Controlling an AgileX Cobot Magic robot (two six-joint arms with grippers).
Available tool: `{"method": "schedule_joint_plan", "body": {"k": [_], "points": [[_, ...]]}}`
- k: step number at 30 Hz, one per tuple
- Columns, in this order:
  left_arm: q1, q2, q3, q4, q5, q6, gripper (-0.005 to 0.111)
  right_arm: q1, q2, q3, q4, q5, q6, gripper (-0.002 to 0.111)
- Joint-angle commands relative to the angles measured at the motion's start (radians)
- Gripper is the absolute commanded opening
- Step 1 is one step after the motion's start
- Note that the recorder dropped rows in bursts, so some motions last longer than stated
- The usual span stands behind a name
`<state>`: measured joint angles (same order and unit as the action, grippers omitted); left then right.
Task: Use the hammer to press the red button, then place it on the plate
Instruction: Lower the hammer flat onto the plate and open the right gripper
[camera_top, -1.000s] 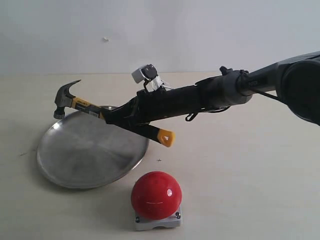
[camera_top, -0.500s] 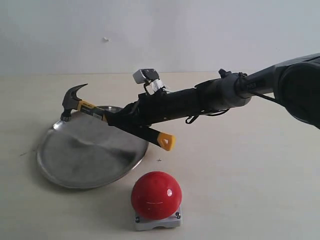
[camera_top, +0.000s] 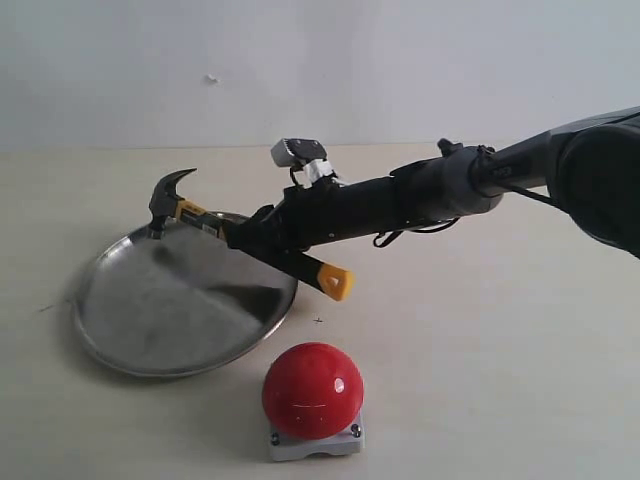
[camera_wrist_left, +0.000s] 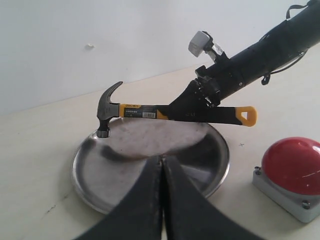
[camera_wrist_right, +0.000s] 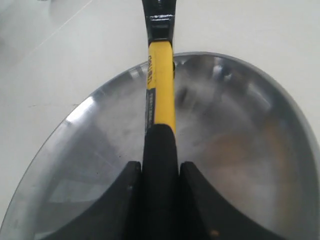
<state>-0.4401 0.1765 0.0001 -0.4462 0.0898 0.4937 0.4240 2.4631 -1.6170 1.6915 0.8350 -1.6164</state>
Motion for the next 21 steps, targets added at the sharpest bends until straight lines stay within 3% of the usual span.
{"method": "schedule_joint_plan", "body": {"k": [1, 13, 21], "points": [[0.002, -0.003, 0.0, -0.003, 0.001, 0.0, 0.0, 0.0, -0.02, -0.016, 0.053, 0.048, -0.003, 0.0], [0.002, -0.003, 0.0, -0.003, 0.001, 0.0, 0.0, 0.0, -0.02, -0.016, 0.053, -0.02, -0.003, 0.001], [0.002, -0.003, 0.0, -0.003, 0.001, 0.0, 0.0, 0.0, -0.02, -0.016, 0.053, -0.02, -0.003, 0.027]]}}
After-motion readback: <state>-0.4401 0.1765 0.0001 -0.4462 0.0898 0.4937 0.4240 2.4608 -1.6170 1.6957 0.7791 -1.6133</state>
